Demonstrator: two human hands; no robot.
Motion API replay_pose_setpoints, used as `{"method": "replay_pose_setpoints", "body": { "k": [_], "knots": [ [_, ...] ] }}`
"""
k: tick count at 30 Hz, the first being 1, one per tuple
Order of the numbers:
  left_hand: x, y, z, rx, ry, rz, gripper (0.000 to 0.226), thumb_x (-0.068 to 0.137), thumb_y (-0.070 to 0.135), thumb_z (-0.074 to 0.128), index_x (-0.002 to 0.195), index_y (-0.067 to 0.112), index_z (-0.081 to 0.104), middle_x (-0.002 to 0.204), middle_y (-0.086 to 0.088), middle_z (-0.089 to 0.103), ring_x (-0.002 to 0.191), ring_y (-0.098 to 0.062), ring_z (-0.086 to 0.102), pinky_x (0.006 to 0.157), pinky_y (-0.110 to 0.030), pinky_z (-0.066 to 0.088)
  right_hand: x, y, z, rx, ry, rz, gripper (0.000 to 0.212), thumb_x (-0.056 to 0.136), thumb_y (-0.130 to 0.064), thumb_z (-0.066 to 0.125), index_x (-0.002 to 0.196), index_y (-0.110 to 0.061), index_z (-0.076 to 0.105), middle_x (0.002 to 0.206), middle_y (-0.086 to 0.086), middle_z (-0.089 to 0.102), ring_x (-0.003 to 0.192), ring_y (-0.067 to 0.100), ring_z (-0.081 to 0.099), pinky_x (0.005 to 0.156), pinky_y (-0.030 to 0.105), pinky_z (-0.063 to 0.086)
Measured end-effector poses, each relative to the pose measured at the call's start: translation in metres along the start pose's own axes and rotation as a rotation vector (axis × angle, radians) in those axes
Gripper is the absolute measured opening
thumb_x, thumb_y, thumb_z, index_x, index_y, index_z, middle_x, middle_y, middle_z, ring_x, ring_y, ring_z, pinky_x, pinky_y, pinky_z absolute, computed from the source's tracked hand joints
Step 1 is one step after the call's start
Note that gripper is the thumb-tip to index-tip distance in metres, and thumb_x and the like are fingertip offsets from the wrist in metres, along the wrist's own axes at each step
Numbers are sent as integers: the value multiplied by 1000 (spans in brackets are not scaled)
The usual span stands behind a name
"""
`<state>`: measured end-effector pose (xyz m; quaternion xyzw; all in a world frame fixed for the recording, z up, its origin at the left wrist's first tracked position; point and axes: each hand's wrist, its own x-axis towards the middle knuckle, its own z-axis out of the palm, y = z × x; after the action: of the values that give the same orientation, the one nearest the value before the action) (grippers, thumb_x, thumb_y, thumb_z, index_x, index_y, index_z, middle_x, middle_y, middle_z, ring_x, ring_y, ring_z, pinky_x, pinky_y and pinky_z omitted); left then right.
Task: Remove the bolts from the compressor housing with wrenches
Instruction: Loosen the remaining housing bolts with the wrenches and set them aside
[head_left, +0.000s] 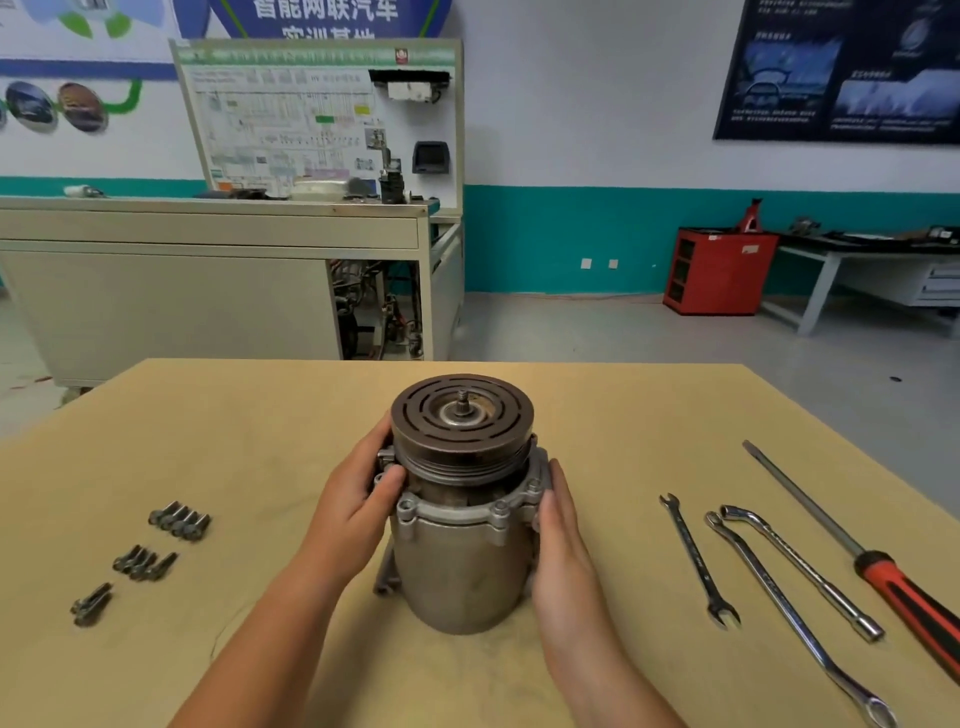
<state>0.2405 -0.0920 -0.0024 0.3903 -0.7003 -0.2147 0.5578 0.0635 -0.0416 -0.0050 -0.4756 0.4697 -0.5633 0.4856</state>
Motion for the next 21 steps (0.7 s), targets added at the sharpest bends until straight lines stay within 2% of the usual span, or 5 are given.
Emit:
{"method": "replay_pose_setpoints", "body": {
  "k": [4,8,15,18,21],
  "knots": [
    [-10,3,0,44,97,12,86,83,78,35,143,16,31,148,-1,40,138,-14,37,112,-27,30,-5,-10,-32,-86,-94,-92,29,97,-33,37,121,-45,49,118,-37,52,106,-22,48,86,1,39],
    [-50,37,23,67,407,345,46,92,47,48,134,29,42,135,6,42,126,-24,42,103,-36,35,-13,-16,-110,-396,127,-195,23,92,-7,54,87,-21,70,87,-14,72,81,-2,64,66,5,44],
    [-98,89,160,401,-744,421,31,88,48,36,100,47,64,114,36,53,107,19,44,90,-9,39,16,-6,-214,-1076,293,-2,11,86,-19,63,97,-22,65,101,0,59,81,9,55,72,29,43],
    [-97,104,204,696,-1015,312,43,83,49,24,103,57,61,117,37,56,103,14,54,71,-4,42,28,-10,-221,-1237,189,73,22,87,-30,62,106,-19,62,98,-3,55,81,9,54,70,26,42],
    [-86,107,243,617,-900,399,46,101,29,26,145,36,34,151,11,34,137,-8,31,99,-26,35,36,-17,-219,-1540,-5,264,33,87,-42,58,111,-20,55,99,-3,58,85,11,54,69,25,42]
  ]
}}
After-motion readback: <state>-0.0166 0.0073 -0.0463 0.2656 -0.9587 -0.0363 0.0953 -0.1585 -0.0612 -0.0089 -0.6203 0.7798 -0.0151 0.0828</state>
